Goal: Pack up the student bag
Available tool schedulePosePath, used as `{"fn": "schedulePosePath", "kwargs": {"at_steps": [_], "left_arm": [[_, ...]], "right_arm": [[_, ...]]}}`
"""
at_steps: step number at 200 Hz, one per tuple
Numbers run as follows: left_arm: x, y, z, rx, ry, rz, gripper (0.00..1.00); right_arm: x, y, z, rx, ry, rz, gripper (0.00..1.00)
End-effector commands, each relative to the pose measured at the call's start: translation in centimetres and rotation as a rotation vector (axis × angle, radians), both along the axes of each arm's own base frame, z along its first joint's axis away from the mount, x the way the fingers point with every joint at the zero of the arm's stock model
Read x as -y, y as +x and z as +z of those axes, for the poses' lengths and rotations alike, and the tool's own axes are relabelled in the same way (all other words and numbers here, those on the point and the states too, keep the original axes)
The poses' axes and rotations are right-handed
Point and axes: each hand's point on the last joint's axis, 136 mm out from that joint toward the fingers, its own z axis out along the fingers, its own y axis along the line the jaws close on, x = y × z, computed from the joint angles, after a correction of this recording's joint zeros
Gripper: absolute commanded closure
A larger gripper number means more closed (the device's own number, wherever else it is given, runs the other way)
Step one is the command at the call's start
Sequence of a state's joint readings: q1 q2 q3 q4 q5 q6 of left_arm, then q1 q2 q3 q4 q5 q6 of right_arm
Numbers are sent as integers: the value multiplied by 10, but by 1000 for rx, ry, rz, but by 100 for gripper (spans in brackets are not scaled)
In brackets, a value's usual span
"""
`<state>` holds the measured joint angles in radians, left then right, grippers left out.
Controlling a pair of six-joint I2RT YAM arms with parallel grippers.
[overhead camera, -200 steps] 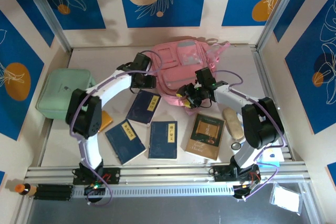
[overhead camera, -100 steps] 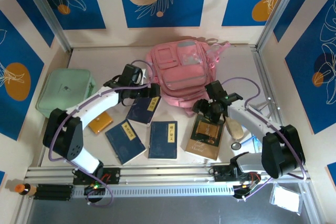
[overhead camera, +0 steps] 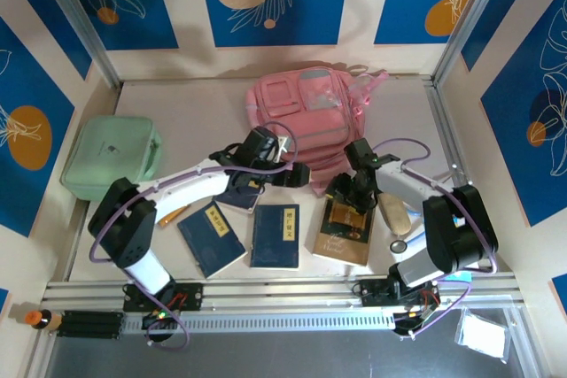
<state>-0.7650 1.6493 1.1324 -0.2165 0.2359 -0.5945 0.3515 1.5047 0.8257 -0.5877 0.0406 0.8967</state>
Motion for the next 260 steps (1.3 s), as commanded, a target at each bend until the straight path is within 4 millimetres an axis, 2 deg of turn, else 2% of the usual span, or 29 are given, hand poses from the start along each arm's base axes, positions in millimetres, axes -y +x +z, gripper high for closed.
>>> {"fn": "schedulePosePath", "kwargs": {"at_steps": [1, 14, 30, 60, 90, 99, 127, 172, 225, 260], "left_arm": [[23, 11, 18, 51, -73, -19, 2], [32, 12, 16, 41, -107, -20, 3], [38, 15, 13, 15, -127, 16, 8], [45, 11, 8, -7, -82, 89, 13], [56, -10, -13, -76, -68, 80, 16], [57, -16, -21, -104, -51, 75, 19], [65, -32, -40, -146, -15, 49, 21], [74, -28, -69, -210, 30, 68, 26], [85, -25, -84, -259, 55, 78, 36], [93, -27, -93, -305, 53, 59, 43]], "right_arm": [[-11, 6, -14, -8, 60, 34, 27], [-22, 15, -10, 22, 112, 58, 29], [-23, 22, -6, 31, 107, 55, 32], [-5, 21, 13, 66, 23, 0, 33], [13, 8, 29, 77, -25, -64, 32], [21, 1, 27, 63, -42, -84, 32], [39, -12, 20, 53, -46, -113, 33], [69, -20, 13, 39, -147, -79, 38], [61, -27, -7, -10, -106, -41, 53], [58, -26, -12, -13, -100, -4, 61]]}}
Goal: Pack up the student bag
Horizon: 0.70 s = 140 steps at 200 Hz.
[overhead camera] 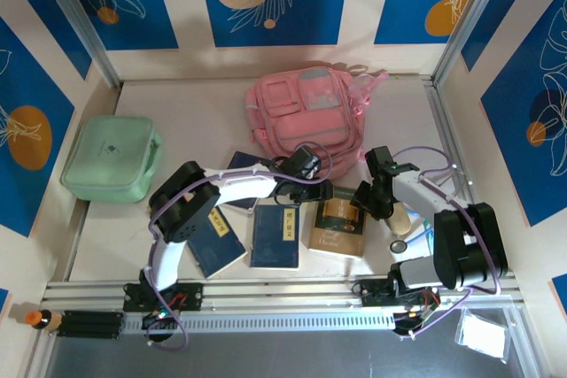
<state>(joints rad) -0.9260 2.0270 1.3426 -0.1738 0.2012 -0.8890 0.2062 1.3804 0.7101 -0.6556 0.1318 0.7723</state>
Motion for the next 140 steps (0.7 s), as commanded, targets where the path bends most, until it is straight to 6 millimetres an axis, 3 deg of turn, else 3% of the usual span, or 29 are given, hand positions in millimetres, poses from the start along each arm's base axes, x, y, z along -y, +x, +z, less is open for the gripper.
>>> {"fn": "schedulePosePath", "kwargs": {"at_steps": [1, 58, 83, 108, 140], "left_arm": [[7, -9, -7, -61, 3, -24, 43], [6, -19, -18, -120, 8, -48, 40], [13, -25, -14, -136, -26, -85, 40], [23, -30, 3, -117, -105, -126, 40], [39, -43, 43, -85, -239, -199, 44]], "right_arm": [[-4, -2, -4, -9, 20, 38, 61], [-12, -8, -10, -45, 63, 67, 67], [-11, -13, -9, -53, 64, 54, 67], [-14, -19, -8, -49, 91, 52, 67], [-22, -20, -4, -37, 158, 63, 69]]}}
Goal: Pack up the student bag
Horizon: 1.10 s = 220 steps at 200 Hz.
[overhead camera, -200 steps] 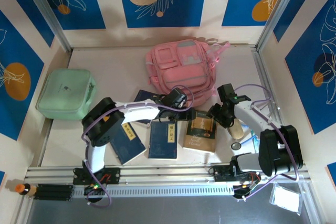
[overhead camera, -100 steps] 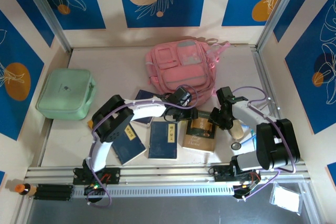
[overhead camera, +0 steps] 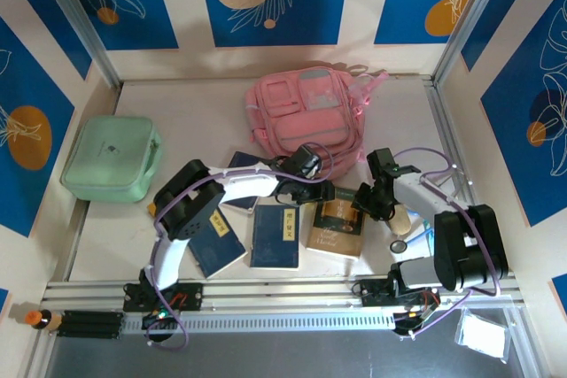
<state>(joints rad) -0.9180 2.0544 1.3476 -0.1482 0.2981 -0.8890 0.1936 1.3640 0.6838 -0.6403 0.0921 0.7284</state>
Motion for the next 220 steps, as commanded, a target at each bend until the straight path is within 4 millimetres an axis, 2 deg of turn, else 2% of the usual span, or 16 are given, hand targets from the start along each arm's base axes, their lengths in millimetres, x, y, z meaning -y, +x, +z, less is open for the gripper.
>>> {"fn": "schedulePosePath", "kwargs": {"at_steps": [1, 26, 70, 103, 139, 162, 181, 202, 220], "left_arm": [[30, -35, 48, -24, -197, -147, 44], [28, -46, 69, 6, -243, -182, 48], [22, -61, 87, 39, -312, -219, 54], [17, -55, 76, 74, -259, -209, 57], [15, -43, 67, 97, -237, -185, 63], [9, -36, 59, 134, -182, -180, 62], [5, -31, 55, 152, -152, -173, 60], [-6, -21, 51, 164, -121, -130, 64], [-14, -14, 55, 173, -134, -95, 66]], "right_arm": [[-19, -15, -2, -42, 128, 28, 69], [-30, -11, 6, 5, 253, 20, 69], [-33, -15, 5, 2, 316, -12, 71], [-41, -9, 11, 39, 373, -4, 71], [-52, 10, 23, 92, 436, 20, 72], [-54, 22, 29, 123, 444, 34, 72], [-56, 29, 30, 127, 446, 41, 72], [-52, 33, 24, 112, 417, 35, 74], [-48, 35, 20, 107, 389, 23, 74]]}}
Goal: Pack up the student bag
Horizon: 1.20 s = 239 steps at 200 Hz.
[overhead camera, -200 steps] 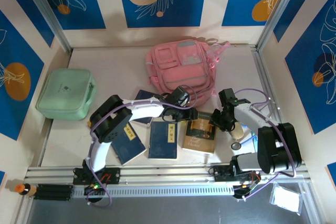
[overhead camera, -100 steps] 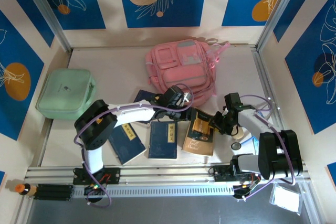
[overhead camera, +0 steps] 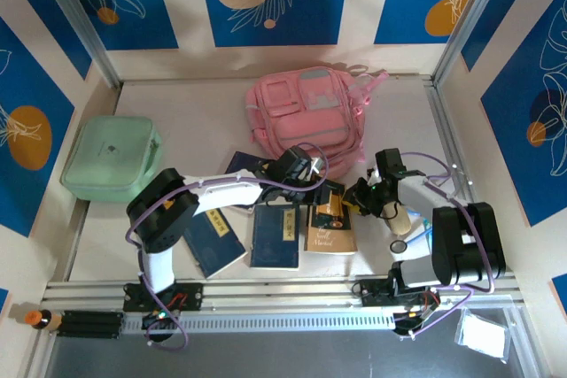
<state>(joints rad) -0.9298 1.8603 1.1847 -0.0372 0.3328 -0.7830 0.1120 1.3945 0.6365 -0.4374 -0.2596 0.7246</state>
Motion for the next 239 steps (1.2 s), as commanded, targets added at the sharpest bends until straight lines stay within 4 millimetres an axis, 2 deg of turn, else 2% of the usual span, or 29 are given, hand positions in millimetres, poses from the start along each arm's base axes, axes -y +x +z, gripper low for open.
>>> {"fn": "schedulePosePath", "kwargs": {"at_steps": [1, 40, 74, 97, 120, 129, 154, 179, 192, 219, 239], "left_arm": [[-5, 7, 6, 34, -20, 18, 66], [-15, 12, 8, 27, -26, 52, 67], [-21, 15, 7, 23, -27, 72, 71], [-27, 21, 10, 46, -41, 101, 82], [-30, 26, 20, 51, -71, 109, 100], [-31, 29, 30, 60, -95, 102, 100], [-39, 38, 68, 119, -165, 88, 100], [-55, 56, 119, 220, -212, 116, 100], [-67, 69, 142, 268, -251, 153, 100], [-98, 109, 184, 361, -312, 299, 100], [-108, 132, 215, 412, -373, 379, 100]], "right_arm": [[-7, 13, 9, 36, 30, 14, 74], [1, 18, 7, 52, -17, -23, 73], [0, 22, 12, 85, -7, -32, 72], [1, 25, 18, 129, -14, -30, 66], [4, 30, 32, 202, -25, -46, 47], [7, 32, 39, 229, -32, -60, 39], [0, 43, 73, 351, 9, -39, 32], [-11, 54, 110, 478, 83, -24, 23], [-15, 59, 125, 519, 121, -30, 18], [-25, 72, 150, 566, 216, -51, 11], [-35, 82, 164, 576, 299, -65, 7]]}}
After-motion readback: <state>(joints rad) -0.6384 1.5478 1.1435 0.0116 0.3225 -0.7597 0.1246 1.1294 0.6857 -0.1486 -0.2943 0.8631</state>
